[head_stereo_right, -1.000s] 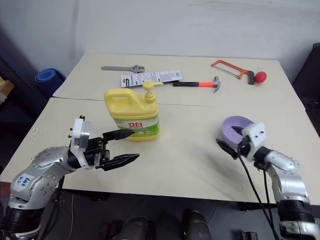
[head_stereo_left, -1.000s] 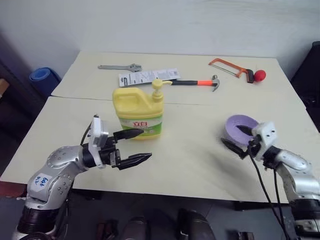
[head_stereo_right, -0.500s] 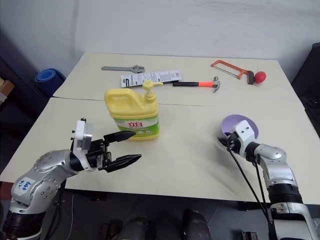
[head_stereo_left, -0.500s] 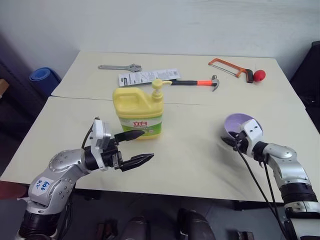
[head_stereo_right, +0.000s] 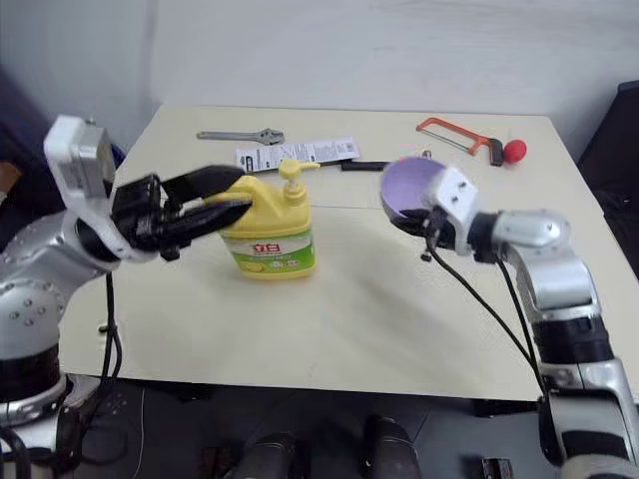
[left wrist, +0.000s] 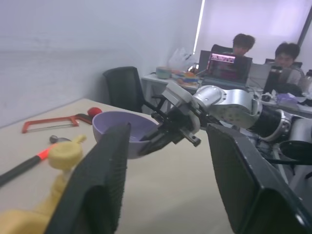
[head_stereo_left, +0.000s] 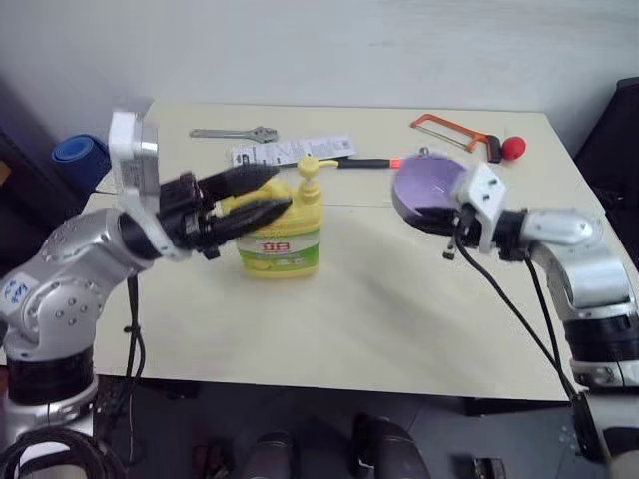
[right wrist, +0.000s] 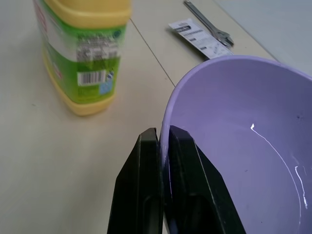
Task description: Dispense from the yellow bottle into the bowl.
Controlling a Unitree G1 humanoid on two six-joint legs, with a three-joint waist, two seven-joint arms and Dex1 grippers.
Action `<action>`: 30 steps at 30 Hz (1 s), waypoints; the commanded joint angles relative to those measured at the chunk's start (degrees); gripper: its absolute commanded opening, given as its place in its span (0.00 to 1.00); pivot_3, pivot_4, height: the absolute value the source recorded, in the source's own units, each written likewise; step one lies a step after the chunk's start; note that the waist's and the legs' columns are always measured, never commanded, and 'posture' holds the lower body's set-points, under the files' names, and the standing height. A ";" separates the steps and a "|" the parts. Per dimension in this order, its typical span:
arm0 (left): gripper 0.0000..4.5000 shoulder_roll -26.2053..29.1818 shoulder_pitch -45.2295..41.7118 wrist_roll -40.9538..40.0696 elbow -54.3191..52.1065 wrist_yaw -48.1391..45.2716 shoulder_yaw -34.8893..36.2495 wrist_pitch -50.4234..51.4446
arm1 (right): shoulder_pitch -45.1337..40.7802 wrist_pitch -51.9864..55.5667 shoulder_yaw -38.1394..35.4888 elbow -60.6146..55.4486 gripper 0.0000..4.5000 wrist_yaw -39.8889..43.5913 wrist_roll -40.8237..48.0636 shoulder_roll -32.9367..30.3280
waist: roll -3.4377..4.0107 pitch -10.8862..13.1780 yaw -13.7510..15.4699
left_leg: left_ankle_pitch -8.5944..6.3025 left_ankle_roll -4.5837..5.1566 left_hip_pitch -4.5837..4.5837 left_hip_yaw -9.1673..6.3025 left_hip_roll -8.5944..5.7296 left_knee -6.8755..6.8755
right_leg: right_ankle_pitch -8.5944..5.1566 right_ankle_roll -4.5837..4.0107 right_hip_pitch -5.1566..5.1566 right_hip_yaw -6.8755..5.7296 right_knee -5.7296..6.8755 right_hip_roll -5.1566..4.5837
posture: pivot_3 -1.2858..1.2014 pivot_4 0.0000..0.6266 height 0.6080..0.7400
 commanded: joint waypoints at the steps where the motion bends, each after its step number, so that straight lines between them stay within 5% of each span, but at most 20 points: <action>1: 0.32 -0.72 -5.65 5.80 4.75 -1.23 -4.12 -1.92 | -3.98 2.99 2.11 -0.84 0.00 2.21 0.31 0.26 | 0.00 0.00 0.27 | 0.00 0.00 -0.01 0.01 -0.01 -0.02 | 0.01 0.01 0.00 -0.01 -0.03 0.00 | 0.52 0.24 1.00; 6: 0.00 -5.42 -15.36 15.20 15.55 -3.45 -10.37 -6.95 | -9.06 3.25 5.40 2.62 0.00 5.22 0.01 2.67 | -0.01 0.00 0.25 | 0.02 0.06 -0.36 0.06 -0.08 -0.02 | 0.11 0.19 -0.09 -0.28 -0.33 0.05 | 0.52 0.24 1.00; 15: 0.00 -9.67 -19.62 26.63 25.68 -5.44 -15.03 -12.06 | -12.39 1.82 6.26 5.27 0.00 6.92 -0.66 5.64 | -0.04 -0.01 -0.09 | 0.06 0.12 -1.14 0.44 -0.27 -0.01 | 0.17 0.30 -0.97 -0.45 -0.32 0.15 | 0.52 0.24 1.00; 30: 0.00 -12.56 -18.60 31.71 26.25 -4.75 -16.73 -6.68 | -13.53 2.13 6.34 2.37 0.00 7.00 -0.99 6.13 | -0.04 -0.02 0.08 | 0.09 0.18 -1.08 0.24 -0.12 0.75 | 0.20 0.29 -0.92 -0.26 0.40 -0.03 | 0.52 0.24 1.00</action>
